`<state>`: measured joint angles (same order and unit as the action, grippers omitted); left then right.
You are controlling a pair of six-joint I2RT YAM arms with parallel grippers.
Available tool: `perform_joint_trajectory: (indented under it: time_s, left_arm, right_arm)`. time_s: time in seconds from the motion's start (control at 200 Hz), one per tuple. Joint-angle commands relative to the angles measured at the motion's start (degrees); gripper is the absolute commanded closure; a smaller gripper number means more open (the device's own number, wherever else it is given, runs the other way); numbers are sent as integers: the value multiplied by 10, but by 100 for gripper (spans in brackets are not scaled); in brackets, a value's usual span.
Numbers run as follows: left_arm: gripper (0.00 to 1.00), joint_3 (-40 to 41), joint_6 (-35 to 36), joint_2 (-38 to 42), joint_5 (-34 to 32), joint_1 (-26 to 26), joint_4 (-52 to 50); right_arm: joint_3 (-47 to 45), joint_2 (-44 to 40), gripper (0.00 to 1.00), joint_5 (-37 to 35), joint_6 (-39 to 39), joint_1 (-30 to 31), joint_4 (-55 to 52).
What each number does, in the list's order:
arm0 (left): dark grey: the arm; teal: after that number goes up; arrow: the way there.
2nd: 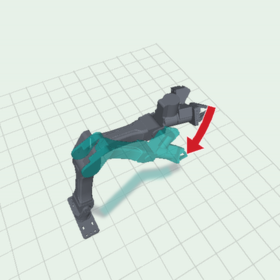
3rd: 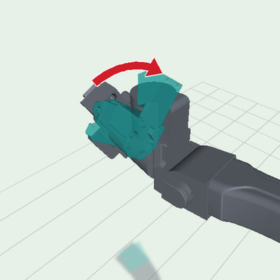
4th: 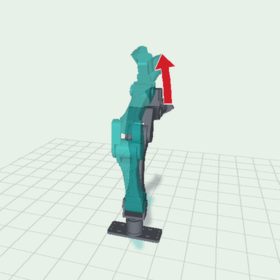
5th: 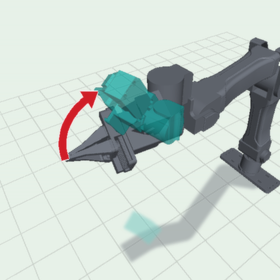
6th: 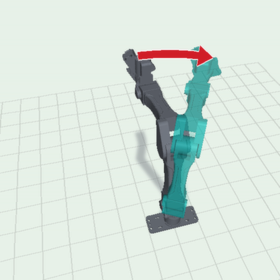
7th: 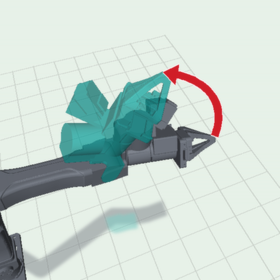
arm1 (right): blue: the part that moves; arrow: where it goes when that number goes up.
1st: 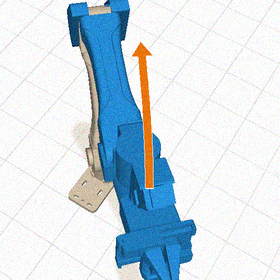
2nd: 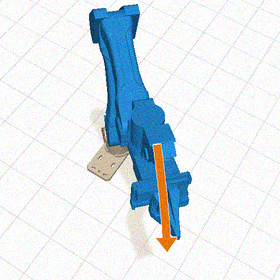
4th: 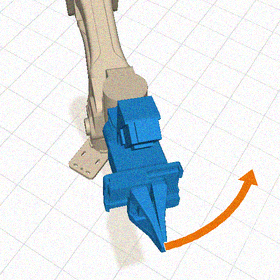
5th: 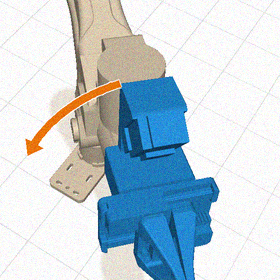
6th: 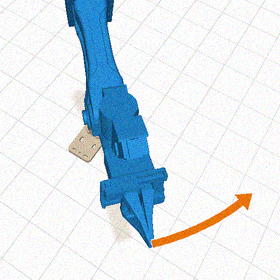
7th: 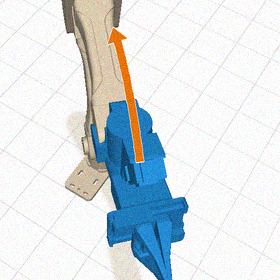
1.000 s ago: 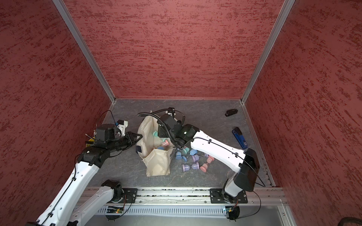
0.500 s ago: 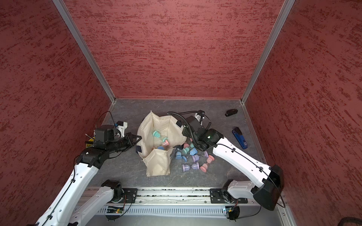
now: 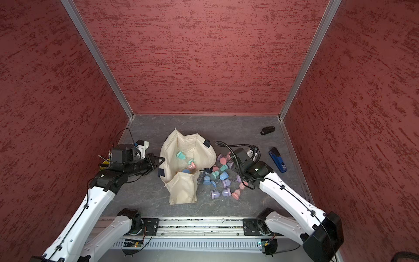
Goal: Put the hourglass into the canvas bag
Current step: Pick up the hourglass from the center of the board.
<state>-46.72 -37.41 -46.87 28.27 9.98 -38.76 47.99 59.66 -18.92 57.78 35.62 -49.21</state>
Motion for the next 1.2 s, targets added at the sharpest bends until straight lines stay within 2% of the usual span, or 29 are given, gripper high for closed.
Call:
perform_joint_trajectory:
  time_s: [0.0,0.23,0.416,0.877,1.192]
  left_arm:
    - [100,-9,1,-2,8,-1,15]
    - [100,-11,0,-2,9,0,19]
    - [100,-3,-2,1,9,0,24]
    - [100,3,-1,1,9,1,30]
    - [100,5,5,4,6,0,29]
  right_arm:
    - [-40,-24,40,43,32,-2,-5]
    - [-112,-67,40,106,53,7,0]
    - [-143,-78,40,125,66,20,10]
    - [-204,-37,43,158,89,31,98]
    - [-221,-1,49,161,100,32,123]
